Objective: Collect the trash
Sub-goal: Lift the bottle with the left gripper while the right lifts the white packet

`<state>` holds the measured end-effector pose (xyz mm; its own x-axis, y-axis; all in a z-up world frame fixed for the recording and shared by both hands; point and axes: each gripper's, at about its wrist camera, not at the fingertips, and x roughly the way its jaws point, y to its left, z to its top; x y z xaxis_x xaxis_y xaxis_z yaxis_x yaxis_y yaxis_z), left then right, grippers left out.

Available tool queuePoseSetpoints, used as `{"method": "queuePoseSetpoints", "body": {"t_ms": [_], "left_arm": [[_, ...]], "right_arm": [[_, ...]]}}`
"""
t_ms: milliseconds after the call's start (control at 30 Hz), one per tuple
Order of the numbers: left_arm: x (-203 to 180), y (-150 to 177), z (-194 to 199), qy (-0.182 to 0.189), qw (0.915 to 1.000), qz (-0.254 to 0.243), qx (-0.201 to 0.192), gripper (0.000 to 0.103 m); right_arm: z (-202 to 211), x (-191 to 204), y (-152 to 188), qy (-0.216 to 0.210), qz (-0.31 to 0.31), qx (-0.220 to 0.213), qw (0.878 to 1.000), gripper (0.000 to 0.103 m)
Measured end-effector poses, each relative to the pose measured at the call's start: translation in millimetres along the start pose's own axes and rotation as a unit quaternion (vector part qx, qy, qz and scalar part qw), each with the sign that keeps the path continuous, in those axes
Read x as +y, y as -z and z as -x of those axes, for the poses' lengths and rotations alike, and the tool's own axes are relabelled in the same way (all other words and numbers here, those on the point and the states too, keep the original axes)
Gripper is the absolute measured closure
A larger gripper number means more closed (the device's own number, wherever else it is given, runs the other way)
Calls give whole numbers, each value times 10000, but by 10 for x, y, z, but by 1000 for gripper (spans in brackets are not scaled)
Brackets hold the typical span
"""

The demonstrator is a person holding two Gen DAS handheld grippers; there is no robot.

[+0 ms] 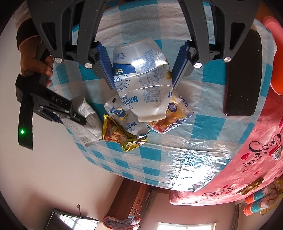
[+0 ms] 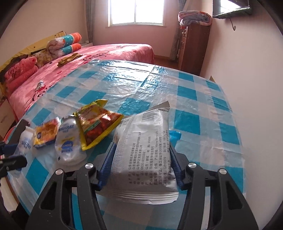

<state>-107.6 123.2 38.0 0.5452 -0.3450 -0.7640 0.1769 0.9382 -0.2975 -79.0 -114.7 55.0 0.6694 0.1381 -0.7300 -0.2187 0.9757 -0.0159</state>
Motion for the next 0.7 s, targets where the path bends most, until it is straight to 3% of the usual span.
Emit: {"method": "queuePoseSetpoints", "body": {"t_ms": [433, 500, 633, 700], "left_arm": [[102, 77, 63, 162, 9998, 108, -22, 39], [100, 89, 76, 191, 9998, 91, -33, 39], [101, 119, 81, 204, 9998, 56, -25, 39], [98, 140, 78, 217, 9997, 53, -2, 39]], "right_arm": [[352, 104, 421, -237, -60, 183, 9995, 45], [371, 75, 534, -315, -196, 256, 9990, 40], [399, 27, 658, -319, -381, 322, 9982, 14], [370, 20, 645, -399, -460, 391, 9974, 12]]}}
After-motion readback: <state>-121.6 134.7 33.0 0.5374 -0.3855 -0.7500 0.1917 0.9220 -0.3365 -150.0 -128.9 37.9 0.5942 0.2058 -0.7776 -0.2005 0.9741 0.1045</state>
